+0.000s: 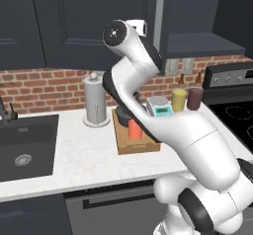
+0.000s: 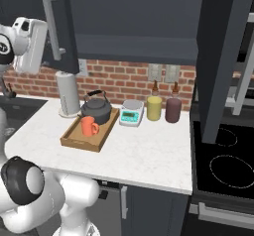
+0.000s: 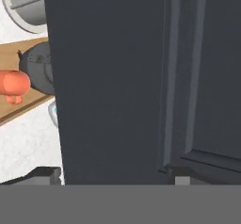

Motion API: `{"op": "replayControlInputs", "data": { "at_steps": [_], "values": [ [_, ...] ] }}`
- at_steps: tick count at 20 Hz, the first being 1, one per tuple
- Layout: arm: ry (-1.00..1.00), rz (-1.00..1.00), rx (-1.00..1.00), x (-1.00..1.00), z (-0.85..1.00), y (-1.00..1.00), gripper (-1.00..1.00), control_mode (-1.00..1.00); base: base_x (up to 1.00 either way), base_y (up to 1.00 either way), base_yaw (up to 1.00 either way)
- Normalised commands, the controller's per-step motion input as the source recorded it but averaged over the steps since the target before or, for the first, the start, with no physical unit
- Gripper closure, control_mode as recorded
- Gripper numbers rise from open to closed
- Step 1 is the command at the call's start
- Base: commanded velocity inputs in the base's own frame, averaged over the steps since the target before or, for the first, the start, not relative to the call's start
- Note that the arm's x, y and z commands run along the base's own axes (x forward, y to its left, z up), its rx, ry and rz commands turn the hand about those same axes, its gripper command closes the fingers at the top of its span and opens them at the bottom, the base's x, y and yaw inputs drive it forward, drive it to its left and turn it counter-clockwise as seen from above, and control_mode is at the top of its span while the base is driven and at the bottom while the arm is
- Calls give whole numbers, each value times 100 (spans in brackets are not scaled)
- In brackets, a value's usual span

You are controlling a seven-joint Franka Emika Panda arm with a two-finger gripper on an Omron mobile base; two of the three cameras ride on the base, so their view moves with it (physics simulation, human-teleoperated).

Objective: Pick the kettle from the counter and place it on the tray. Then pick the mug from the cabinet and place it on the tray. Then close the cabinet doors.

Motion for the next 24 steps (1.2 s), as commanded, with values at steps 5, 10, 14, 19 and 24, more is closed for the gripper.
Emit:
{"op": "replayControlInputs", "data": {
  "at_steps": [5,10,14,19,24],
  "values": [
    [0,2,0,60,-15,-24,-100,-100,0,0,0],
    [0,6,0,60,-15,-18,-100,-100,0,0,0],
    [0,10,0,48,-11,-15,-100,-100,0,0,0],
    [0,14,0,37,-12,-4,-100,-100,0,0,0],
    [0,16,0,33,-15,-2,-100,-100,0,0,0]
  ]
}}
